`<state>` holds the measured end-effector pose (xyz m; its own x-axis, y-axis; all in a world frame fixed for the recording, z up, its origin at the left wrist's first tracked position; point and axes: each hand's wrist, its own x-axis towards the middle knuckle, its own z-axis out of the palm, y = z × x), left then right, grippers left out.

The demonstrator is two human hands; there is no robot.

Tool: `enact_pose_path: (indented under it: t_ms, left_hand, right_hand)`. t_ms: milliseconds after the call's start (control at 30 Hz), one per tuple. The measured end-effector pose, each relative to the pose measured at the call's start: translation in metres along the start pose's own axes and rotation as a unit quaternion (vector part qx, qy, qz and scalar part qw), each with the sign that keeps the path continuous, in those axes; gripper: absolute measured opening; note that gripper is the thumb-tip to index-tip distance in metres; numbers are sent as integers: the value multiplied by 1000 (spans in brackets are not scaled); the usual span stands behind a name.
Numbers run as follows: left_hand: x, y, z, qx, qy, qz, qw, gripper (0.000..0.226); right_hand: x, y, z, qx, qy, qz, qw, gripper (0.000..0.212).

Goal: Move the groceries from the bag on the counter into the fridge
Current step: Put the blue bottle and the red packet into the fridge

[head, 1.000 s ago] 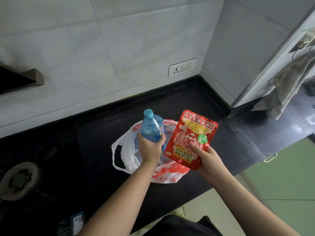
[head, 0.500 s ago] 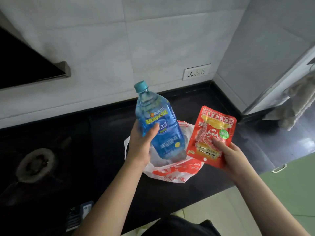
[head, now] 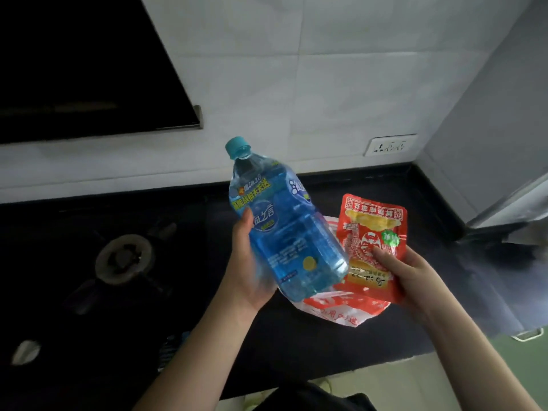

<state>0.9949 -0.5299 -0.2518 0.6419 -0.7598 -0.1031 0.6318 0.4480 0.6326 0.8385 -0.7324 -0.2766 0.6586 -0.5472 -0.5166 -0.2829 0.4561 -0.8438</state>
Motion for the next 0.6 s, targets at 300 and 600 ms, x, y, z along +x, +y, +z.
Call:
enact_pose_path:
  t_ms: [300,600]
  left_hand:
    - [-42,36,-36,37,-15,61,997,63]
    - [-91,65,-24,178,100,225,953,63]
  right_hand:
    - [0,-2,53,3,-35,10,999,31]
    - [4,2,85,-53,-162,38,985,31]
